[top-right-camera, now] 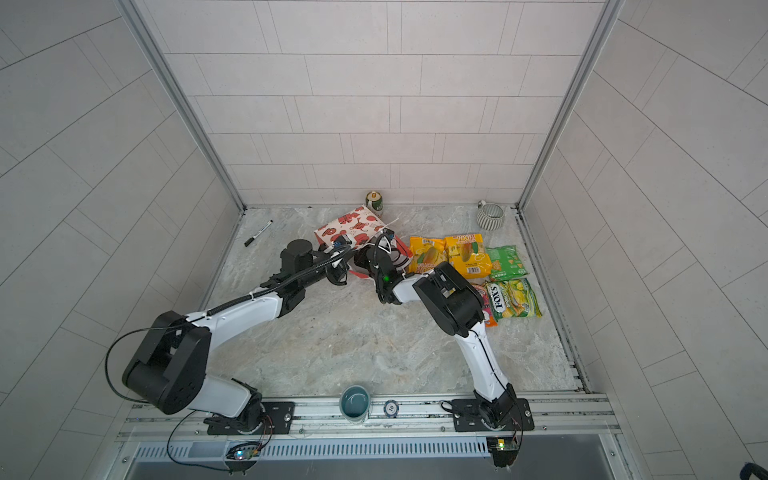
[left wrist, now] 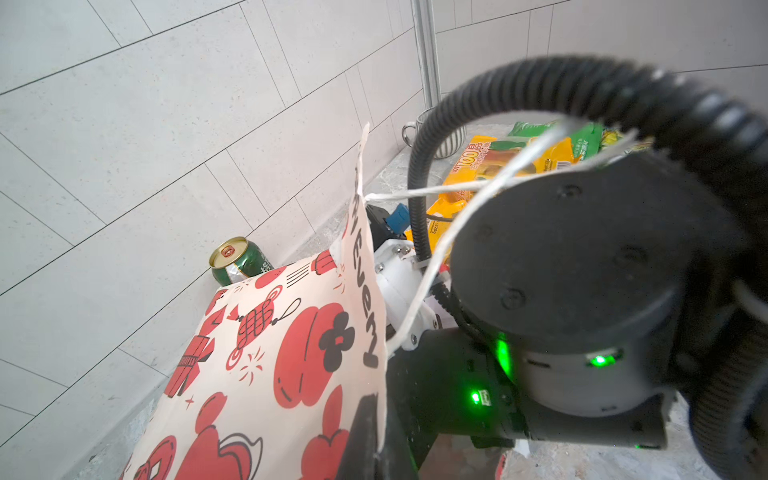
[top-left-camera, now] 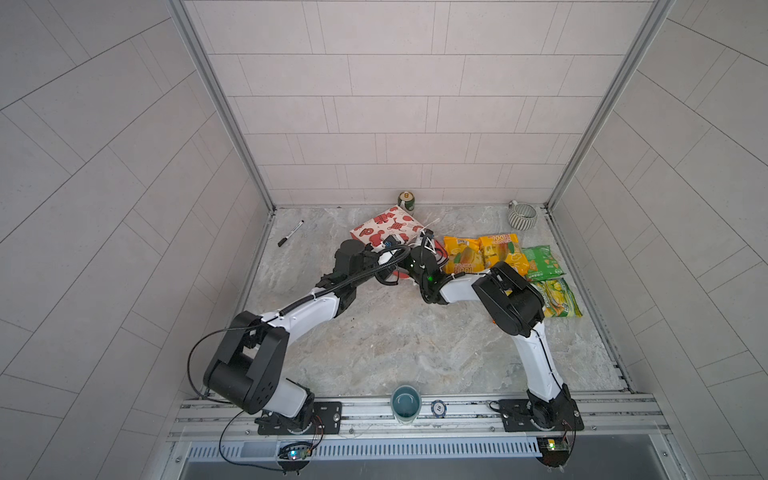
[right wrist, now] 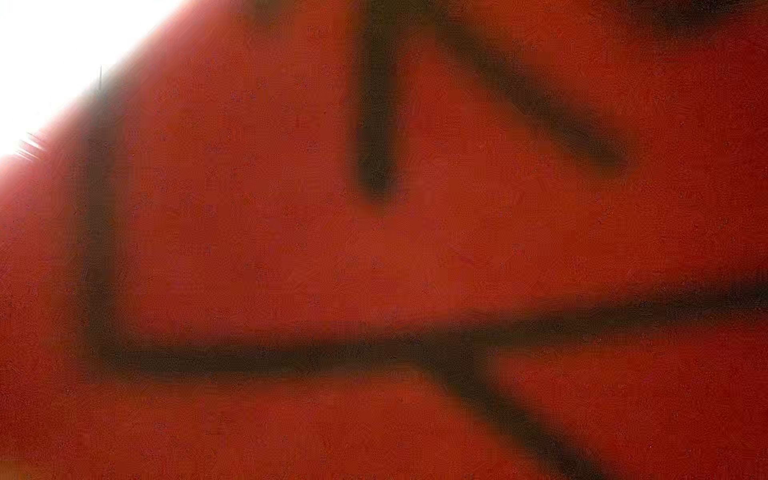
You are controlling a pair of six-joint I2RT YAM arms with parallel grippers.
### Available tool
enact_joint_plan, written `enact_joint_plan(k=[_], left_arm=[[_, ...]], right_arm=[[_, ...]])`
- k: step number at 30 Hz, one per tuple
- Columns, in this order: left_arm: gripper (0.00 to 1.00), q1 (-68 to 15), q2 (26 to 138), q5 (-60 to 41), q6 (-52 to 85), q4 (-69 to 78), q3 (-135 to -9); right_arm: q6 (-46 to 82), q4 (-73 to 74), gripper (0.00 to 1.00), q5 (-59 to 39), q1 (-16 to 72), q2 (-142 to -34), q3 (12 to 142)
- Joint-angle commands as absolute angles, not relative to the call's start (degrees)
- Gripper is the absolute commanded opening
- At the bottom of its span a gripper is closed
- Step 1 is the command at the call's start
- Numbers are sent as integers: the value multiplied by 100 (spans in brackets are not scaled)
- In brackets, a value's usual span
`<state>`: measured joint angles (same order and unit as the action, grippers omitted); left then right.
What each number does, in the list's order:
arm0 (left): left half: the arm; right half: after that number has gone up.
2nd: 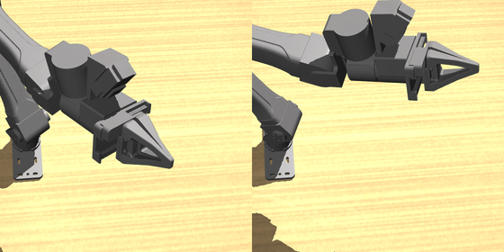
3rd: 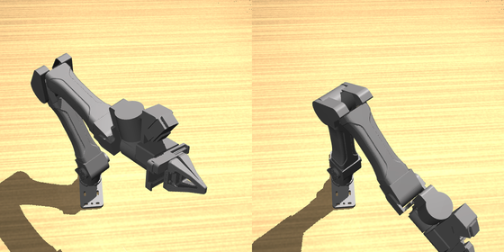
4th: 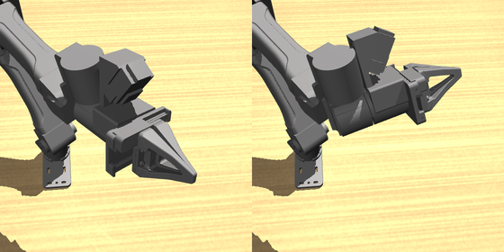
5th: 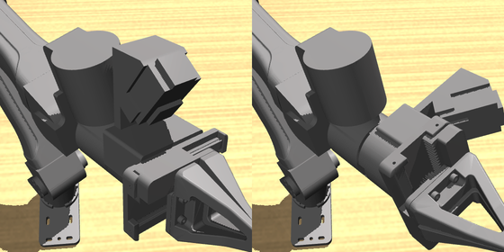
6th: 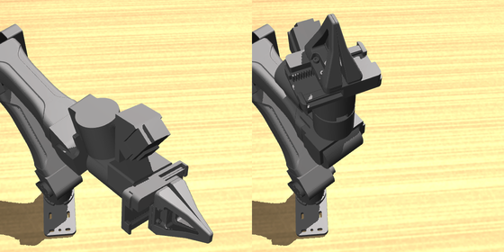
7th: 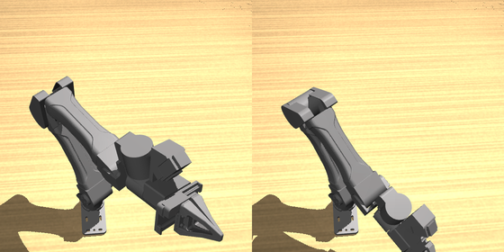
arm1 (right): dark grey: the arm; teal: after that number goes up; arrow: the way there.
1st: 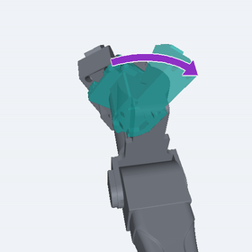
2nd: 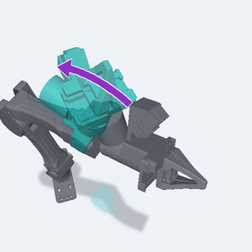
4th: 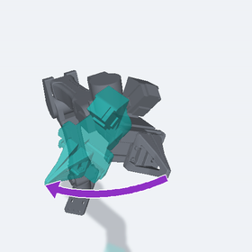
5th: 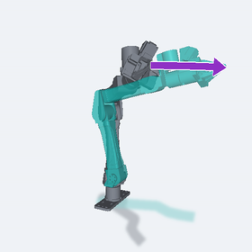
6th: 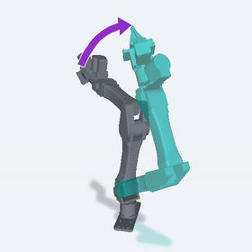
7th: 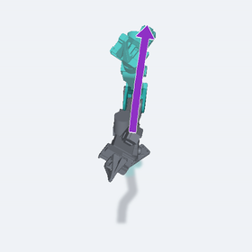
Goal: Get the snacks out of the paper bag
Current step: 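Push the right gripper down toward the green Fox's Spring Tea pack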
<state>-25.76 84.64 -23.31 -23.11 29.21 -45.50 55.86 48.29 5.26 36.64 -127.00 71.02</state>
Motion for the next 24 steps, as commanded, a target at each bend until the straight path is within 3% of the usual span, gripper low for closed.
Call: enact_joint_plan(k=[1,10,24], left_arm=[[0,-2619,8223,-2348,-2093,3333,-4630],[0,-2619,8310,-1900,-1819,2977,-4920],[0,-2648,8232,-2511,-1960,2731,-5003]], right_arm=[[5911,5130,42,311,3669,-12936,6824],[4985,5924,44,10,3774,-12599,6285],[4507,4428,45,-457,3800,-12790,7184]])
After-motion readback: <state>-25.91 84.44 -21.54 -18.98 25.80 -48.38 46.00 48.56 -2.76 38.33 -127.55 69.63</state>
